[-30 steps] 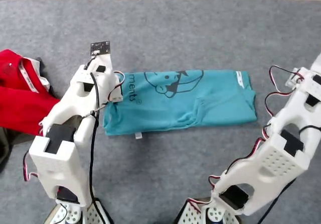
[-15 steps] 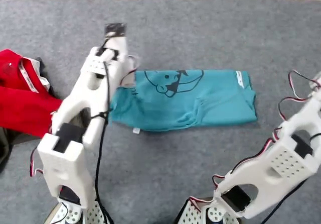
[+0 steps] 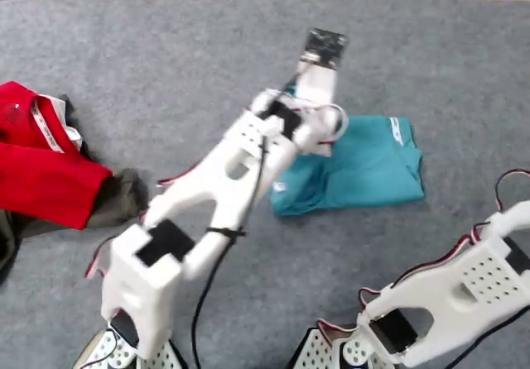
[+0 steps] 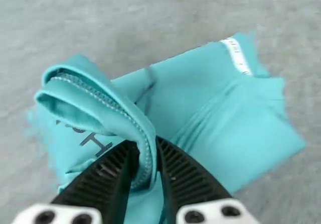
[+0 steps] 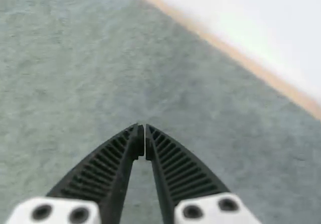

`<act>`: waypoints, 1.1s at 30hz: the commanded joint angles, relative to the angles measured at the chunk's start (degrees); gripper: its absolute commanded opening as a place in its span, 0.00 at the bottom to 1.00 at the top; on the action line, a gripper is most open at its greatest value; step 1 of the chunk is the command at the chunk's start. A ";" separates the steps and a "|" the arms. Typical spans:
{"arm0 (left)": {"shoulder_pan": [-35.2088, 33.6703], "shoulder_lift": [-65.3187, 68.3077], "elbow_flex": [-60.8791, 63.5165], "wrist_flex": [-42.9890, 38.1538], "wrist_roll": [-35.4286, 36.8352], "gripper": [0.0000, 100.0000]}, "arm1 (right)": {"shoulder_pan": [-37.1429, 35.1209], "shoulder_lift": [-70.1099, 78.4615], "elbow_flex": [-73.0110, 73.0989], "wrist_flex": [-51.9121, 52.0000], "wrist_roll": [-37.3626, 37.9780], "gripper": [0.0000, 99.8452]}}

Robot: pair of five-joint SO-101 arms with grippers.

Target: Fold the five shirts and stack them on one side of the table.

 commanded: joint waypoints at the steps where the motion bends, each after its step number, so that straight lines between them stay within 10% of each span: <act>1: 2.24 6.33 -9.89 -5.36 0.18 0.03 | 3.25 -0.92 -5.67 0.97 0.62 0.01; 17: 9.45 39.74 -62.99 3.69 0.18 0.03 | 8.70 -1.71 -25.89 18.02 2.20 0.02; 28: 11.21 42.46 -64.84 6.24 0.18 0.03 | 7.65 -1.71 -27.12 19.69 8.53 0.02; 33: 10.95 42.02 -65.36 8.79 1.85 0.20 | 4.48 -1.89 -27.65 23.12 14.95 0.02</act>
